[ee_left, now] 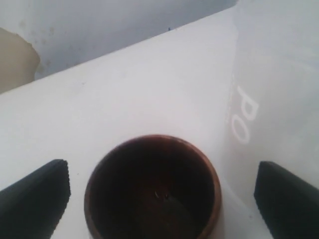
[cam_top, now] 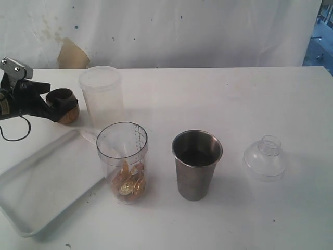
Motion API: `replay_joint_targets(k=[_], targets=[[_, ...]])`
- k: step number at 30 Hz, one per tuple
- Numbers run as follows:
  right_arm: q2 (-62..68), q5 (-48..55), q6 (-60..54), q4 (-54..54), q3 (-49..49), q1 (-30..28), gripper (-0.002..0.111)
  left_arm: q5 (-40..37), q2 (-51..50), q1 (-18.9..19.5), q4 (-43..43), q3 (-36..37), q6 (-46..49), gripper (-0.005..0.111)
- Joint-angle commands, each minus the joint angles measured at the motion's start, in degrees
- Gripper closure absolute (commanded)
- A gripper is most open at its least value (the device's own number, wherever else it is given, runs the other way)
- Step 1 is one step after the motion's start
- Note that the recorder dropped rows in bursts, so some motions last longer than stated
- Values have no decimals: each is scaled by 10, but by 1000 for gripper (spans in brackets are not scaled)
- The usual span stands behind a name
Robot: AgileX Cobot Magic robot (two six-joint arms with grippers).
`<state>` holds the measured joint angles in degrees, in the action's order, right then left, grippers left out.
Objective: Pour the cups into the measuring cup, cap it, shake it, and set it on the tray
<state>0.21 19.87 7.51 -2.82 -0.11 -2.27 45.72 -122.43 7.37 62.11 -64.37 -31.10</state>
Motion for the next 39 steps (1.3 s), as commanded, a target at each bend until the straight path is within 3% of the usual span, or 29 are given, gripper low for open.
replay_joint_targets(k=[1,10,13,16,17,21,24,26,29,34,39], targets=[[-2,-3,2,-2,1,1,108,14,35,-1,-12,-3,0,11],[-2,-3,2,-2,1,1,108,8,81,-1,-3,-3,-71,16],[-2,-3,2,-2,1,1,108,-49,107,-1,-12,-3,-188,47],[-2,-3,2,-2,1,1,108,-99,151,6,13,-2,-222,101],[-2,-3,2,-2,1,1,108,-100,167,9,43,1,-237,105],[-2,-3,2,-2,1,1,108,-106,245,31,60,30,-306,107],[-2,-3,2,-2,1,1,108,-87,306,35,35,73,-306,107],[-2,-3,2,-2,1,1,108,-37,357,35,31,118,-306,107],[-2,-3,2,-2,1,1,108,10,443,35,-45,205,-261,107],[-2,-3,2,-2,1,1,108,-30,618,35,-87,298,-228,107],[-2,-3,2,-2,1,1,108,-59,750,35,-82,332,-270,107]])
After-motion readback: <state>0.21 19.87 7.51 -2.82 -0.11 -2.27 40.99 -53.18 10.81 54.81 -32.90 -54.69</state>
